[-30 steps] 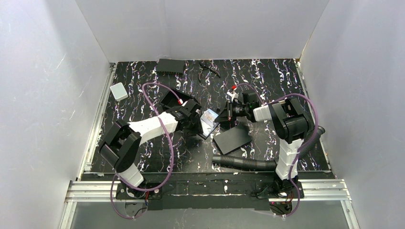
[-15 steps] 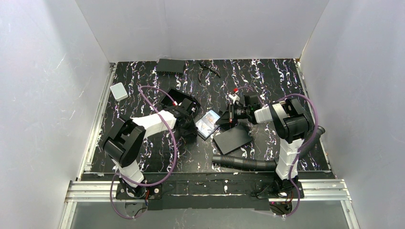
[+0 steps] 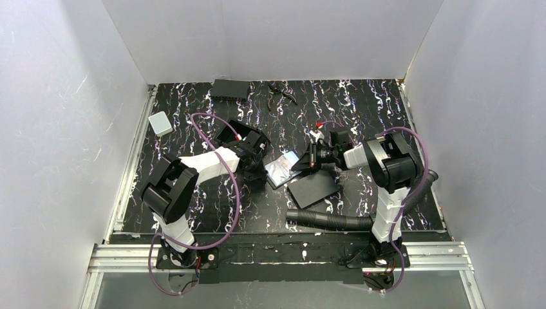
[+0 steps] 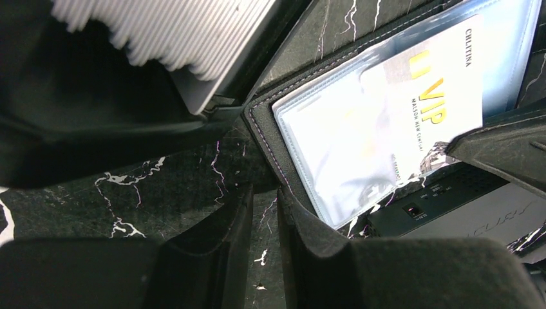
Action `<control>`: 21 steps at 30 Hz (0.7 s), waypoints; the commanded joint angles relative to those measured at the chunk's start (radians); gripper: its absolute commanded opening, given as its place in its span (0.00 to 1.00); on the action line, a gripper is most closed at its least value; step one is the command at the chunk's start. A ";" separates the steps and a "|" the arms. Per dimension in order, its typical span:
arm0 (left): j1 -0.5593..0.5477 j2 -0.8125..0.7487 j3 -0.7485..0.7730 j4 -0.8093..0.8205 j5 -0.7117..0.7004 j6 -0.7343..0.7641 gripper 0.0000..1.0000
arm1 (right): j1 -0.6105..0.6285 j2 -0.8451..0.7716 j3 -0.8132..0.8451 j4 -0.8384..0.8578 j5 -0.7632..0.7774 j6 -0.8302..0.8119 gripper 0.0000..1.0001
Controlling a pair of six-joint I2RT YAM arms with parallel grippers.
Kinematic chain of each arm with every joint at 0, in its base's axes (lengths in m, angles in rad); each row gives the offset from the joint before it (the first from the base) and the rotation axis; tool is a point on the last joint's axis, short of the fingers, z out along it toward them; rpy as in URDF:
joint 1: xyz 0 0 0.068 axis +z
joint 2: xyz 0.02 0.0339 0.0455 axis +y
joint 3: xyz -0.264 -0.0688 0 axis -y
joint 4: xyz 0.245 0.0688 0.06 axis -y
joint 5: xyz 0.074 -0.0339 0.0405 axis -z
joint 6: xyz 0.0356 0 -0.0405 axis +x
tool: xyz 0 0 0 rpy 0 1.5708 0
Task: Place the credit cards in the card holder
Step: Insert the credit card into the card holder.
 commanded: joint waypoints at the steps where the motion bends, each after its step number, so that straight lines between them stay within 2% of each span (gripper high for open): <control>1: 0.006 0.049 -0.007 0.002 -0.031 0.019 0.20 | 0.005 -0.015 -0.024 0.031 -0.027 0.035 0.01; 5: 0.004 0.048 -0.007 0.020 -0.012 0.018 0.20 | 0.013 -0.008 -0.046 0.113 -0.016 0.104 0.01; 10: 0.000 0.053 0.002 0.033 0.011 0.021 0.20 | 0.038 0.006 -0.128 0.423 0.033 0.313 0.01; 12: 0.000 0.051 0.003 0.033 0.010 0.022 0.20 | 0.049 0.027 -0.136 0.496 0.032 0.357 0.01; 18: -0.001 0.051 0.003 0.034 0.008 0.041 0.20 | 0.048 0.038 -0.179 0.559 0.060 0.374 0.01; 21: -0.001 0.054 0.001 0.032 0.005 0.050 0.20 | 0.044 0.028 -0.156 0.472 0.078 0.306 0.01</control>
